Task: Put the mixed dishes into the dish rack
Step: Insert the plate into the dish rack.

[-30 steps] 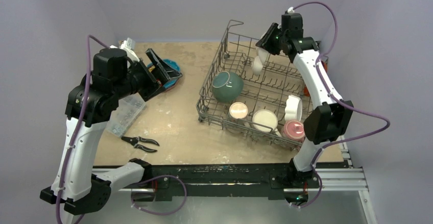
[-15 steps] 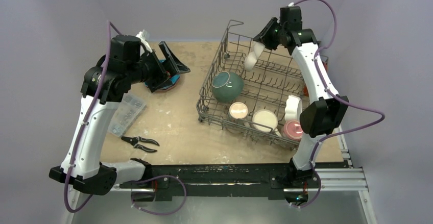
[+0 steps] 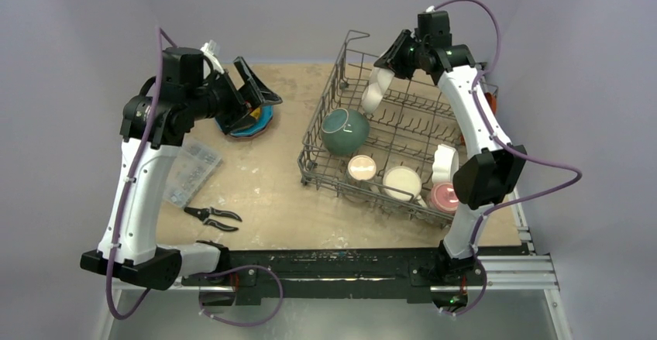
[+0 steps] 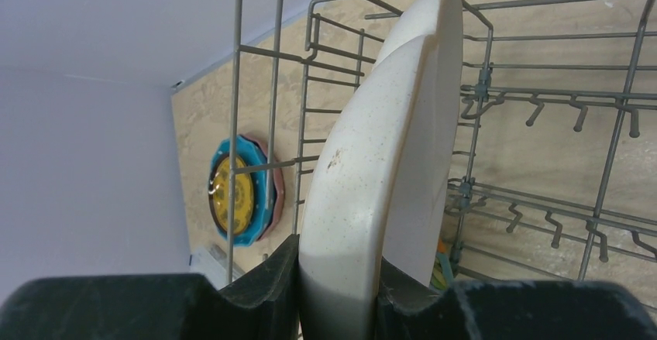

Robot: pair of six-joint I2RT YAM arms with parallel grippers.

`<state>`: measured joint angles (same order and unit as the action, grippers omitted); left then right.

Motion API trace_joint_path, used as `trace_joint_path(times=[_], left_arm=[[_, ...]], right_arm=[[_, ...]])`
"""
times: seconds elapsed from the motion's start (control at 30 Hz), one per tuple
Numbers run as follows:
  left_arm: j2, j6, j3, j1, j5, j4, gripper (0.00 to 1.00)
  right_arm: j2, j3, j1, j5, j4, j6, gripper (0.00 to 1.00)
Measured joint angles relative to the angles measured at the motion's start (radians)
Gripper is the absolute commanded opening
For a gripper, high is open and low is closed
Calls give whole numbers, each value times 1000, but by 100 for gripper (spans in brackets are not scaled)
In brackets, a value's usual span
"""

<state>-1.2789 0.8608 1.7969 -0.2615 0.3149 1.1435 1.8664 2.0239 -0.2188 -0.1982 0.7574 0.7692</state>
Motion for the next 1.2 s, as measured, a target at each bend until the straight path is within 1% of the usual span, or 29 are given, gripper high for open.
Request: trace_joint_path(times=[0.4,0.6,0.73,0.8,0.93,1.2], left_arm=[[0,-14,0,31,49,-1,91],[0,-16,-3,32,60,-2,91],[0,-16,-8,32,61,-2,91],[0,-16,-10,34,62,-2,91],[0,-16,-10,38,65,-2,91],[1,-16,-31,39,74,-2,91]], right_arm=[[0,5,0,-10,3,-43,0],[0,69,1,-3,70,-72,0],[-1,74,8,-6,70,-79,0],[-3,61,13,-9,66,-79,0],[-21,-19,23,-30,30,-77,0],[-19,-37,31,-24,52,-97,0]])
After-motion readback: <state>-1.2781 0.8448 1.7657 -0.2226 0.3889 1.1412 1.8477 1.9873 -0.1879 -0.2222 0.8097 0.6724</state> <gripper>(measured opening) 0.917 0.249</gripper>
